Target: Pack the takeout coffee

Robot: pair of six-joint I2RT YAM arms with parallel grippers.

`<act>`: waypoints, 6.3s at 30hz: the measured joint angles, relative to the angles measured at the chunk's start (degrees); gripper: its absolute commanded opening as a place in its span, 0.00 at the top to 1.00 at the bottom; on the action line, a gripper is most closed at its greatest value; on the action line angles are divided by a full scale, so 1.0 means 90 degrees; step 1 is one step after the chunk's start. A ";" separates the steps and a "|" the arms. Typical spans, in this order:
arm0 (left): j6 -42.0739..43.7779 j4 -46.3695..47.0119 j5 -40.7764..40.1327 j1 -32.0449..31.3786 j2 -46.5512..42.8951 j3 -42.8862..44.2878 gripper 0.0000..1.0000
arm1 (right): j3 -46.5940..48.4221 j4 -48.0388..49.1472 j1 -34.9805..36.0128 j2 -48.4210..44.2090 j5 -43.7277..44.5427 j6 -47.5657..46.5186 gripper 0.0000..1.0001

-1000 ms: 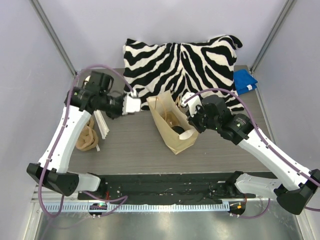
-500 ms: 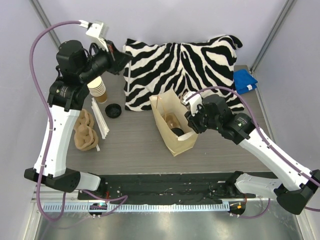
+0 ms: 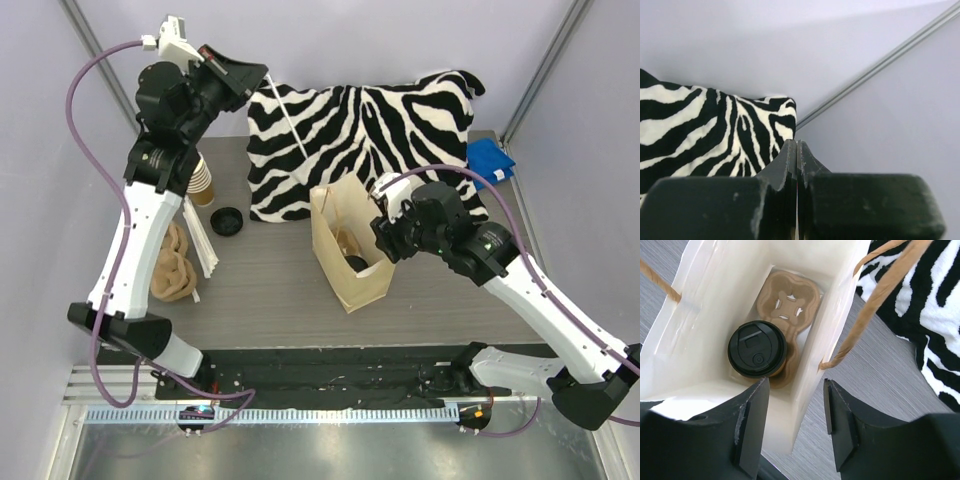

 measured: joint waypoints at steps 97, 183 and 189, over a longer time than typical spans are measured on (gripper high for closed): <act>0.0906 -0.1911 0.0289 -0.2154 0.1314 -0.0891 0.56 | 0.0913 0.0240 -0.0814 0.0204 0.0342 -0.0257 0.16; -0.0097 0.0083 -0.1212 -0.2727 0.0797 -0.2506 0.55 | 0.0937 0.0287 -0.0879 0.0452 0.0189 -0.0138 0.16; 0.0117 -0.0090 -0.1248 -0.2749 0.0721 -0.2497 0.42 | 0.0937 0.0287 -0.0889 0.0452 0.0182 -0.0138 0.16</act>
